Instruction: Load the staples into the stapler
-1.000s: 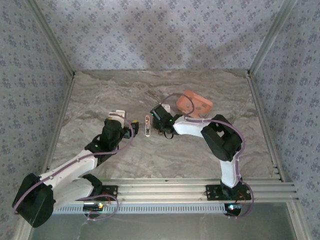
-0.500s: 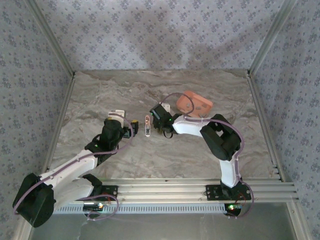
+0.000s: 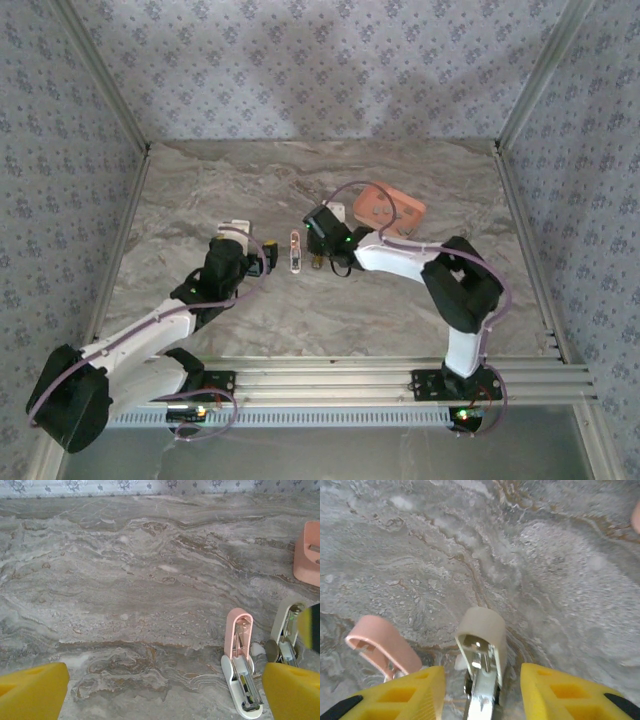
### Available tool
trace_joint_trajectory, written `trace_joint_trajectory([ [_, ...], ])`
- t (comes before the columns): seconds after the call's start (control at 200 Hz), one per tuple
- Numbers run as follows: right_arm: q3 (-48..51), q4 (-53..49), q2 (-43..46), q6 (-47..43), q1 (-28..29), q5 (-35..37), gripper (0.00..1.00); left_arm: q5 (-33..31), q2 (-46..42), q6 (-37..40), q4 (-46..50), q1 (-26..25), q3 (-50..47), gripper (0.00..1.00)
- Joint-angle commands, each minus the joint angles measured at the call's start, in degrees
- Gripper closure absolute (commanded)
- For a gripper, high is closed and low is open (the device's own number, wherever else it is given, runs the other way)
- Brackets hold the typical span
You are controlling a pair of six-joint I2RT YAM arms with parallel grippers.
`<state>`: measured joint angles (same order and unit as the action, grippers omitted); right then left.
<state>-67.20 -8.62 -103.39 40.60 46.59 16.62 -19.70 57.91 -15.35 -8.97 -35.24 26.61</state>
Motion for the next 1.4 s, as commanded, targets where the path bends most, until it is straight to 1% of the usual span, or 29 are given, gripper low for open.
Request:
trace_joint_trajectory([
  [0.0, 2.22, -3.65, 4.44, -3.11, -1.72, -2.78, 0.54, 1.44, 1.18, -1.44, -0.61, 0.34, 1.12, 0.01],
  [0.095, 3.09, -6.61, 6.81, -4.04, -3.96, -5.25, 0.51, 2.36, 2.0, -1.83, -0.52, 0.3, 1.66, 0.01],
  [0.105, 3.2, -7.11, 7.17, -6.16, -4.48, -5.8, 0.5, 2.43, 2.09, -1.88, -0.54, 0.34, 1.71, 0.02],
  [0.16, 3.49, -9.17, 8.38, -8.34, -6.41, -7.52, 0.48, 3.23, 2.47, -1.97, -0.71, 0.29, 1.78, 0.02],
  [0.325, 3.92, -13.63, 11.0, -17.49, -15.51, -13.91, 0.43, 6.29, 4.1, -1.96, -2.57, 0.31, 1.73, 0.02],
  [0.385, 3.76, -14.14, 10.93, -20.86, -19.37, -16.74, 0.41, 6.87, 4.79, -2.09, -2.87, 0.27, 1.94, 0.01],
  [0.485, 2.79, -14.13, 9.44, -26.64, -25.05, -24.92, 0.39, 7.41, 5.82, -1.93, -2.89, 0.28, 2.55, 0.02],
  [0.555, 0.98, -14.78, 7.0, -30.3, -28.05, -27.48, 0.39, 7.62, 6.66, -1.79, -2.93, 0.35, 3.08, 0.02],
  [0.8, -7.81, -20.23, -1.42, -37.97, -30.53, -27.09, 0.37, 8.52, 8.26, -1.31, -2.71, 0.31, 4.33, 0.02],
  [1.089, -10.96, -21.03, -6.68, -39.54, -30.71, -26.29, 0.39, 8.22, 8.24, -0.05, -2.05, 0.34, 4.86, 0.02],
  [1.249, -11.55, -21.78, -7.78, -39.24, -30.76, -26.82, 0.45, 8.28, 8.83, 0.19, -2.26, 0.36, 5.11, 0.02],
  [1.399, -10.32, -20.82, -7.29, -37.59, -30.73, -26.57, 0.56, 8.54, 9.5, 0.24, -2.45, 0.37, 5.47, 0.01],
])
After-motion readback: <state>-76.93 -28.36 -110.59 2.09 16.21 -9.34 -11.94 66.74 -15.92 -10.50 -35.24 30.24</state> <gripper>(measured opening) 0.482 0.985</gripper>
